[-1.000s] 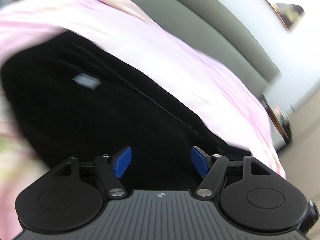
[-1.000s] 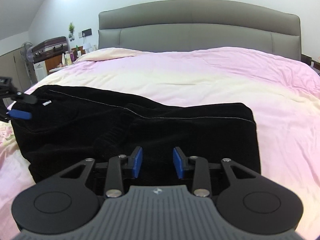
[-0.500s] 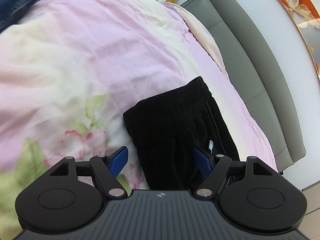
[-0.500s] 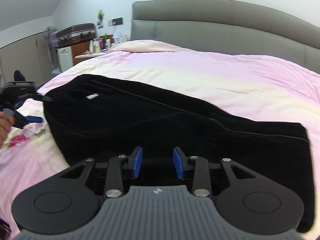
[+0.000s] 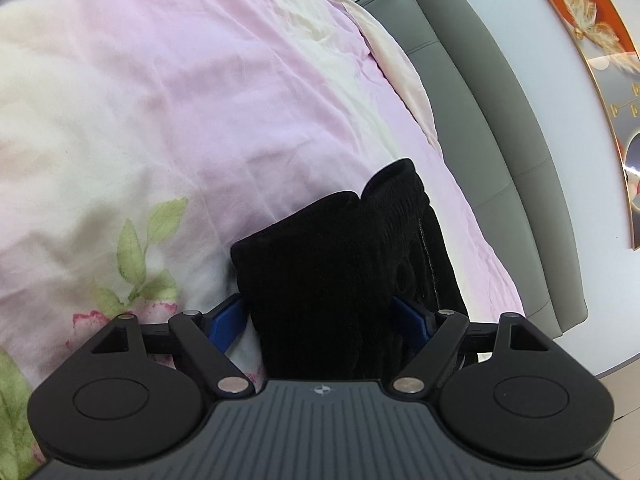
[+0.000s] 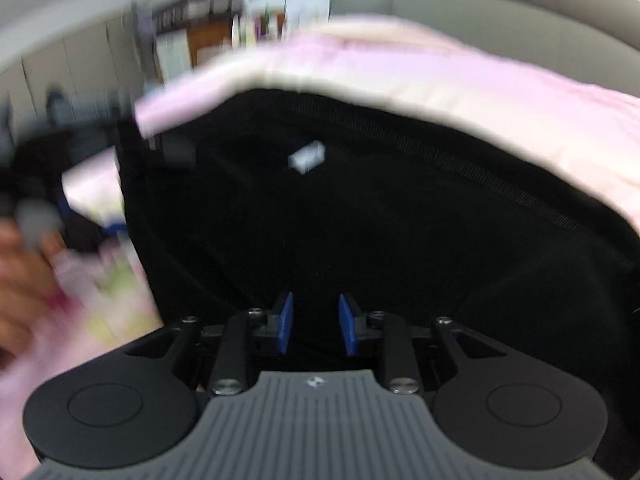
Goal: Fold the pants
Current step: 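Grasp the folded waistband edge with the left gripper and lift it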
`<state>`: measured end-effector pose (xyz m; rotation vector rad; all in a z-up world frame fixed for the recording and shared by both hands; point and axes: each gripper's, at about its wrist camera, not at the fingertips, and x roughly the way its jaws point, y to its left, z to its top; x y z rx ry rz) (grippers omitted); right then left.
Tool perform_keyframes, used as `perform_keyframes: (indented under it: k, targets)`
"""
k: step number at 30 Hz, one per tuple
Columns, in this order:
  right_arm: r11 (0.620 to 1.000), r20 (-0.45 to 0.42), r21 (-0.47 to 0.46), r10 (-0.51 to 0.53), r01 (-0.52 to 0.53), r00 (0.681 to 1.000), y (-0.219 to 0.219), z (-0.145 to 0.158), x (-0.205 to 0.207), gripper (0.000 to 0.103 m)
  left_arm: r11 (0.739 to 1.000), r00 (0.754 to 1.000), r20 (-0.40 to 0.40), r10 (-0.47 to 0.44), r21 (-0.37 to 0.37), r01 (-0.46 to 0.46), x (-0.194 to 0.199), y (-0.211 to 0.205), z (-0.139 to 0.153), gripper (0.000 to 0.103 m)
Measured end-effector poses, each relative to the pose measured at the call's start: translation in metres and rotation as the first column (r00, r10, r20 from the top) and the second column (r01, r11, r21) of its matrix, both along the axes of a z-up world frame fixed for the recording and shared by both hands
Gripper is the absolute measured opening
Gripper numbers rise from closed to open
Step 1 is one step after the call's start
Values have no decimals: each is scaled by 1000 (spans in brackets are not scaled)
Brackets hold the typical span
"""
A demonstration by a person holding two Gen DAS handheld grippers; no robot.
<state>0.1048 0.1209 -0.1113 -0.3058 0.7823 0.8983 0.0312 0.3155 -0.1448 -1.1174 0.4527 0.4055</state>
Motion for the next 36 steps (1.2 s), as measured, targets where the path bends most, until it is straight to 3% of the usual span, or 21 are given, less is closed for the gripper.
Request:
perform_keyframes:
  k: [2,11,18,22,26,30,33,36]
  targets:
    - [1000,41,-4,12,-12,999,1,-6,-7,24,999,999,17,32,-15,-32,0,1,-3,92]
    - [998,6,59,-7,6,1000,-14,0,-13,23,994,994,13,109,-32,-109,3,-4,-3,93]
    - [997,11,74,-21,20,1000,-21,-2,-16,23,990,989,-26,142,5,-142,1,-10,3,59]
    - [997,7,78,-23,22,1000,-24,-1,-15,23,982,993,-41,115,153,-107,4,-28,23,49]
    - [992,-32,115,-38,42,999,-33,2,-11,24,943,998,-34,56,330,-41,10,-53,53,44]
    - [967,-190,234,-57,102,980,-57,7,7,31,897,1000,-21,-15,442,23,19,-72,75,42]
    - [944,-260,296,-64,143,963,-81,16,19,32,840,996,-11,-89,536,81,26,-91,89,42]
    - [919,-295,347,-82,187,952,-109,26,31,33,765,984,-14,-176,628,146,37,-116,100,42]
